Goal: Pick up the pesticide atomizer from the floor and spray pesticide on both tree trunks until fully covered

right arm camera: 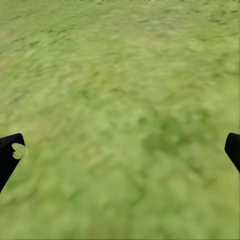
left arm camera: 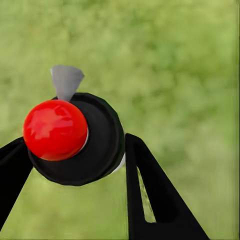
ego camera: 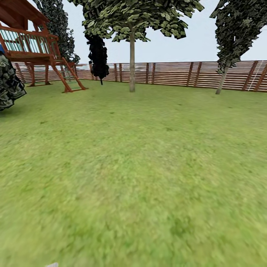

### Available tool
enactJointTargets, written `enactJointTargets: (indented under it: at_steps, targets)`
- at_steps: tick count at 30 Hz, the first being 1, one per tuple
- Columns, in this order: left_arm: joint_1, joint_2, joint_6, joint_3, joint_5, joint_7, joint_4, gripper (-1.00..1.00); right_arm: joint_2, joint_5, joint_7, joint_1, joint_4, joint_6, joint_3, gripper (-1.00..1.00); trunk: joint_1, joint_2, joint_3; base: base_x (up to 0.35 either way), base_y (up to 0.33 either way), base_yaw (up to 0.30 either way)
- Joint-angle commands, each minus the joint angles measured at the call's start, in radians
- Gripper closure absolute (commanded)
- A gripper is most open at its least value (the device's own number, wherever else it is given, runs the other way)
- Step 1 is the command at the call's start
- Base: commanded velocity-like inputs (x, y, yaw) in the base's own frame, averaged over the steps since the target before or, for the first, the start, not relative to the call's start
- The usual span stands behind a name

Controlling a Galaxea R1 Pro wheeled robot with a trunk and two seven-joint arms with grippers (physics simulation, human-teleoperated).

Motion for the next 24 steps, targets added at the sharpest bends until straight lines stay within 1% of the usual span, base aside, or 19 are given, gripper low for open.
enactJointTargets:
  at_steps: [1,24]
  targets:
    - [0.0,0.0,0.001,0.0,0.0,0.0,0.0,1.0,0.0,0.0,0.0,0.0,0.0,0.0,0.0,-1.0,0.0,0.0,0.0,0.338,0.0,0.0]
    - [0.0,-0.003,0.001,-0.001,0.002,0.0,0.003,1.0,0.0,0.0,0.0,0.0,0.0,0.0,0.0,-1.0,0.0,0.0,0.0,0.338,0.0,0.0]
